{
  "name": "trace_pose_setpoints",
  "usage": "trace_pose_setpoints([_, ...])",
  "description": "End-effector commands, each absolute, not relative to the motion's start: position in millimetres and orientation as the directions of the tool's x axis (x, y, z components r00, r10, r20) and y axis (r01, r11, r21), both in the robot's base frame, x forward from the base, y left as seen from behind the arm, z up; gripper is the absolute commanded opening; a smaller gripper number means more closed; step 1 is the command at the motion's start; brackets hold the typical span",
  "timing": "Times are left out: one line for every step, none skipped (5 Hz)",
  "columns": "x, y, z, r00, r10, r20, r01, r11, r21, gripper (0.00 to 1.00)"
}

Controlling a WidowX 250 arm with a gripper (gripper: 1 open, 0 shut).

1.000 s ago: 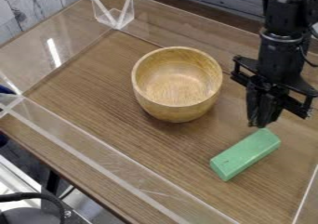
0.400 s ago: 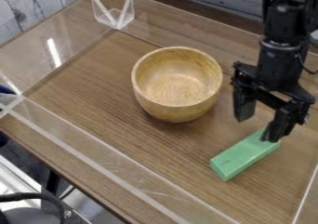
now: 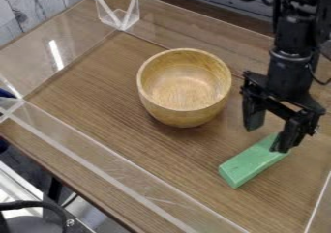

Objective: Put the green block in the brown bowl

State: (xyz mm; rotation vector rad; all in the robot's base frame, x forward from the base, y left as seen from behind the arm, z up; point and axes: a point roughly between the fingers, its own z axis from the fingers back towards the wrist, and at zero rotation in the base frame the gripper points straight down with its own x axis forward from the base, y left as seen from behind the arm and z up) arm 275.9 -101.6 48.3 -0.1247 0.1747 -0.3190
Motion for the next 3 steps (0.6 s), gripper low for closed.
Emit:
trace_pose_setpoints([284.2, -101.6, 55.9, 0.938, -0.331, -0.103, 0.315, 0.938, -0.143, 1.00])
trace_pose_setpoints([284.9, -101.2, 51.4, 0.938, -0.332, -0.105, 0.316, 0.938, -0.140, 1.00])
trace_pose_setpoints([285.3, -100.9, 47.7, 0.937, -0.331, -0.107, 0.316, 0.939, -0.138, 1.00])
